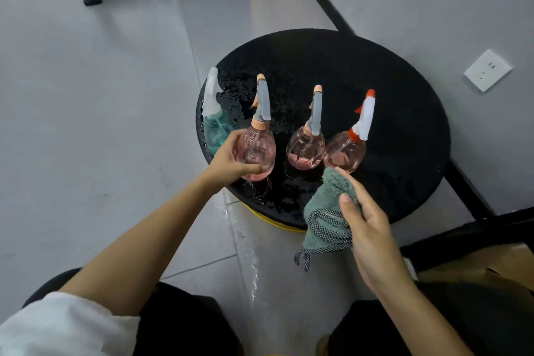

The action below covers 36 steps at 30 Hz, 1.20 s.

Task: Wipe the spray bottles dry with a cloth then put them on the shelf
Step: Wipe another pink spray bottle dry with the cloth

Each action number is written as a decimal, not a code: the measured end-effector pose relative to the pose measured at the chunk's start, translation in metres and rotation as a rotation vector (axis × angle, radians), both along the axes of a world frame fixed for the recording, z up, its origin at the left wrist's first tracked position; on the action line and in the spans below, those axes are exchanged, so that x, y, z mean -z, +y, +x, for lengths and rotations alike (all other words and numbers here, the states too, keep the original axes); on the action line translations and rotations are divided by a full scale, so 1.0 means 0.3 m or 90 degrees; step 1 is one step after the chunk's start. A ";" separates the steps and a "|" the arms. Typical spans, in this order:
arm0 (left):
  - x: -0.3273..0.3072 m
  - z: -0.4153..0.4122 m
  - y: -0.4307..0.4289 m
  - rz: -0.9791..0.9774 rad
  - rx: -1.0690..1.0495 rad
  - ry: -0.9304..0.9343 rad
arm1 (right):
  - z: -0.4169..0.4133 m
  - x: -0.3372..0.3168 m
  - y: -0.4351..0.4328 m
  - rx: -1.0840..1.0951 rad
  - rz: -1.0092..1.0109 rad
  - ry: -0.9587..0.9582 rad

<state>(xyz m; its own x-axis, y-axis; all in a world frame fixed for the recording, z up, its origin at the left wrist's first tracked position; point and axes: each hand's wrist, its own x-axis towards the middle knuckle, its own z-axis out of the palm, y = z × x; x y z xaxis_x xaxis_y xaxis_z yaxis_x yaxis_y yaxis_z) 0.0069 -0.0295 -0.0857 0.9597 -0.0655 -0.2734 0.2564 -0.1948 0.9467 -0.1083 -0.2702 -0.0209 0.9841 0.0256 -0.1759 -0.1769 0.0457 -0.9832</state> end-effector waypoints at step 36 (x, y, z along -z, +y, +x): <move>0.018 -0.010 -0.303 0.217 -0.017 -0.274 | 0.013 0.129 -0.092 0.074 0.040 0.049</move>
<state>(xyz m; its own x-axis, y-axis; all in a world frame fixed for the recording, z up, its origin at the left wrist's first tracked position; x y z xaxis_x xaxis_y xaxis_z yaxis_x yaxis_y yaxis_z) 0.0040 -0.1205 -0.0910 0.9895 -0.0155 0.1435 -0.1315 -0.5073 0.8517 -0.1045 -0.2979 -0.0597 0.9645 -0.0750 -0.2533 -0.2422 0.1318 -0.9612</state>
